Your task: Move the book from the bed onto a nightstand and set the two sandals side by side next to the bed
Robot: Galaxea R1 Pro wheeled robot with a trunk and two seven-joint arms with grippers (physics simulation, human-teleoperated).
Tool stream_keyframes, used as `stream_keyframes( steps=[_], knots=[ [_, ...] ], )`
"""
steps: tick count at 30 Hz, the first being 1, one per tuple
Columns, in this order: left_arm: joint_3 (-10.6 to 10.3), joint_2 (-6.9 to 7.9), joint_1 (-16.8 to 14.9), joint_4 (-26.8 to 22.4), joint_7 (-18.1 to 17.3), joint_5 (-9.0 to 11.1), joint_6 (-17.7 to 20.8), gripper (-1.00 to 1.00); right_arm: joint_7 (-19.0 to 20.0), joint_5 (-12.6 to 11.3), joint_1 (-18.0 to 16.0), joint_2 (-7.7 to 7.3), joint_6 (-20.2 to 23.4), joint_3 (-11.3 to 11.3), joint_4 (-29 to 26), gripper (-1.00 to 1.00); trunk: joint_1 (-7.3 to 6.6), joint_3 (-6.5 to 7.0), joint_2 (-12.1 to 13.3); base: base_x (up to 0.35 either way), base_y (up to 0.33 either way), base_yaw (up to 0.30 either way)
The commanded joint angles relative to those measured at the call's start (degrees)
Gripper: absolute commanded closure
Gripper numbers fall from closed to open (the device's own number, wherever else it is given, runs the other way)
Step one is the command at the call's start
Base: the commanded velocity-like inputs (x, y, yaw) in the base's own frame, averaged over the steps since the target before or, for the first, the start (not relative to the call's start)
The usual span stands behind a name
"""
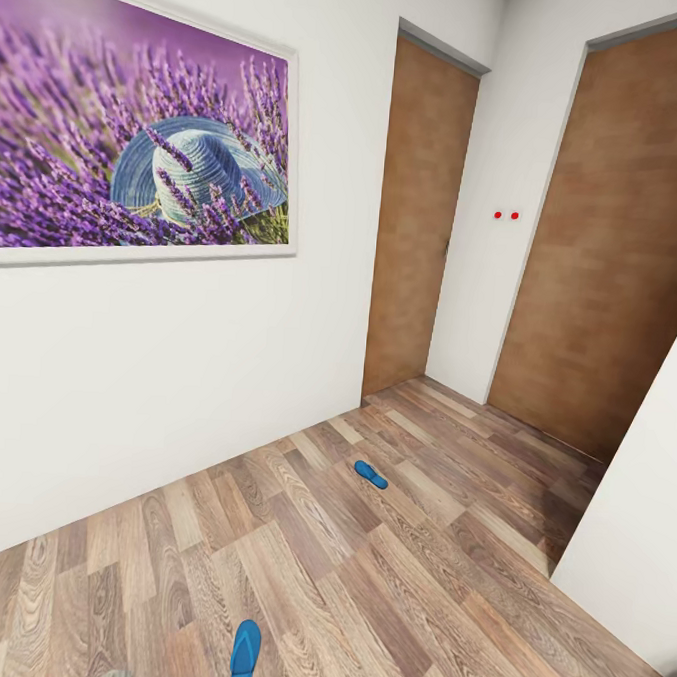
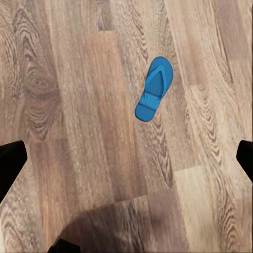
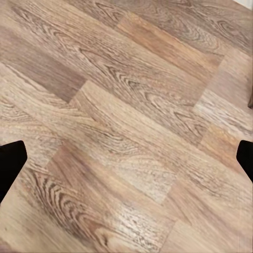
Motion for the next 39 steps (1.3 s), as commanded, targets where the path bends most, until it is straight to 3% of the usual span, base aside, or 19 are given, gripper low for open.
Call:
stream_keyframes(
  steps=[1, 9, 14, 18, 20, 23, 28, 39],
  knots=[
    [0.1, -0.01, 0.0, -0.1, 0.0, 0.5, 0.4, -1.0, -0.1, -0.6, 0.0, -0.02, -0.3, 0.1, 0.0, -1.0, 0.0, -0.06, 0.0, 0.0, 0.0, 0.0],
    [0.1, -0.18, -0.4, -0.6, 0.0, 1.4, 0.3, -1.0, 0.0, -0.7, 0.0, 0.01, -0.7, 0.1, 0.1, -1.0, 0.0, -0.06, 0.0, 0.0, 0.0, 0.0],
    [-1.6, -1.82, -2.0, 1.0, 1.6, -0.2, -1.3, -1.0, 1.6, -2.4, -1.7, 1.64, 0.9, 1.8, 1.7, -1.0, 0.0, -0.06, 0.0, 0.0, 0.0, 0.0],
    [-2.7, -3.12, -3.3, 2.3, 2.8, -1.5, -2.5, -1.0, 2.9, -2.8, -2.9, 1.85, 2.2, 3.1, 3.0, -1.0, 0.0, -0.06, 0.0, 0.0, 0.0, 0.0],
    [-2.1, -2.63, -2.7, 3.0, 2.8, -1.9, -1.8, -1.0, 3.6, -2.2, -3.6, 2.0, 2.4, 3.0, 3.6, -1.0, 0.0, -0.06, 0.0, 0.0, 0.0, 0.0],
    [-1.1, -1.73, -1.7, 4.0, 1.9, -1.0, -0.9, -1.0, 4.5, -1.2, -3.2, 2.17, 1.4, 2.1, 4.6, -1.0, 0.0, -0.06, 0.0, 0.0, 0.0, 0.0],
    [0.6, -1.07, -0.1, 5.4, 0.3, 0.6, -0.2, -1.0, 2.8, -0.5, -1.5, 2.29, 0.0, 1.0, 6.2, -1.0, 0.0, -0.06, 0.0, 0.0, 0.0, 0.0],
    [0.9, -0.61, 2.2, 4.8, -0.6, 1.6, -0.1, -1.0, -0.5, -0.6, -0.1, 2.29, -0.9, 0.4, 7.7, -1.0, 0.0, -0.06, 0.0, 0.0, 0.0, 0.0]
  ],
)
